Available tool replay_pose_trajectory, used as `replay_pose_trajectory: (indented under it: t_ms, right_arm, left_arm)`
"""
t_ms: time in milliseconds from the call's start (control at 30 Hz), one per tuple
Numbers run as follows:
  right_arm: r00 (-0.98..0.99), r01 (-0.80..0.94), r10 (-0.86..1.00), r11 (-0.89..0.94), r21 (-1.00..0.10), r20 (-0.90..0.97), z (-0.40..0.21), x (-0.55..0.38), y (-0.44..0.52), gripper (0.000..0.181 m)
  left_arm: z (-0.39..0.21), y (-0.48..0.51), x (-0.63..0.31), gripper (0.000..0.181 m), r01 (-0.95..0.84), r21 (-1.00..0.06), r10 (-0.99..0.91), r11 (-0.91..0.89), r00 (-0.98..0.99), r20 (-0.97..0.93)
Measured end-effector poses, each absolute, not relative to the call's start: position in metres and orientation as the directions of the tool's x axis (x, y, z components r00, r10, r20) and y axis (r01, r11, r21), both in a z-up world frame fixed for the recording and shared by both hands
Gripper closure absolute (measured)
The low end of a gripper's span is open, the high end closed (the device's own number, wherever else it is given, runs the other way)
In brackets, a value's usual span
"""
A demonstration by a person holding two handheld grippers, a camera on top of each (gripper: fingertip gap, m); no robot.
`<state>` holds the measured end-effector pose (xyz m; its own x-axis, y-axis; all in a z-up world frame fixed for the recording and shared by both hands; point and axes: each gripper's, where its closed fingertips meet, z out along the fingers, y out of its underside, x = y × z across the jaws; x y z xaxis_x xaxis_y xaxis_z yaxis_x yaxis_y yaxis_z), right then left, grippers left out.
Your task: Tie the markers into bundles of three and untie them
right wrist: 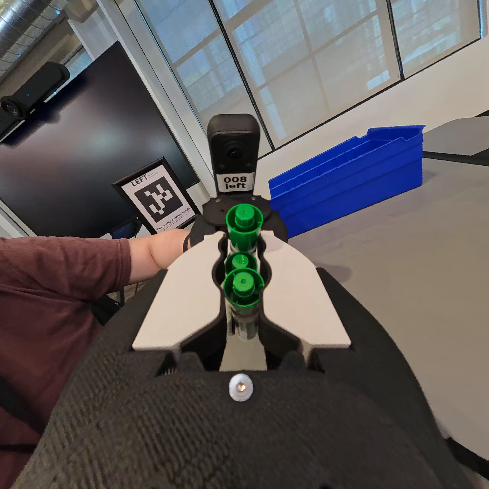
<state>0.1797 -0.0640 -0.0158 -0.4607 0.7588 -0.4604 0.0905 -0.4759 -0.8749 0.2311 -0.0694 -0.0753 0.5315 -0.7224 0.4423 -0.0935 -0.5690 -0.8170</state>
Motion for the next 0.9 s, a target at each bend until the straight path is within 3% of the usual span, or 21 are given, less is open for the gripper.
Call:
replay_pose_trajectory:
  t_ms: [233, 500, 733, 900]
  right_arm:
    - [-0.437, 0.137, 0.776, -0.443, -0.886, -0.455, -0.030, 0.177, -0.063, 0.162]
    - [-0.446, 0.213, 0.847, -0.213, -0.954, -0.289, -0.050, 0.171, -0.087, 0.161]
    - [-0.472, 0.253, 0.870, -0.019, -0.967, -0.140, -0.063, 0.167, -0.114, 0.162]
    - [-0.490, 0.262, 0.859, -0.015, -0.965, -0.147, -0.066, 0.164, -0.122, 0.162]
  left_arm:
    - [-0.090, -0.065, 0.233, 0.163, -0.095, -0.835, -0.736, -0.543, 0.533, 0.418]
    - [-0.107, -0.075, 0.232, 0.163, -0.072, -0.924, -0.806, -0.376, 0.518, 0.287]
    - [-0.114, -0.090, 0.228, 0.163, -0.191, -0.940, -0.819, -0.282, 0.558, 0.132]
    - [-0.116, -0.094, 0.230, 0.163, -0.220, -0.937, -0.824, -0.271, 0.556, 0.108]
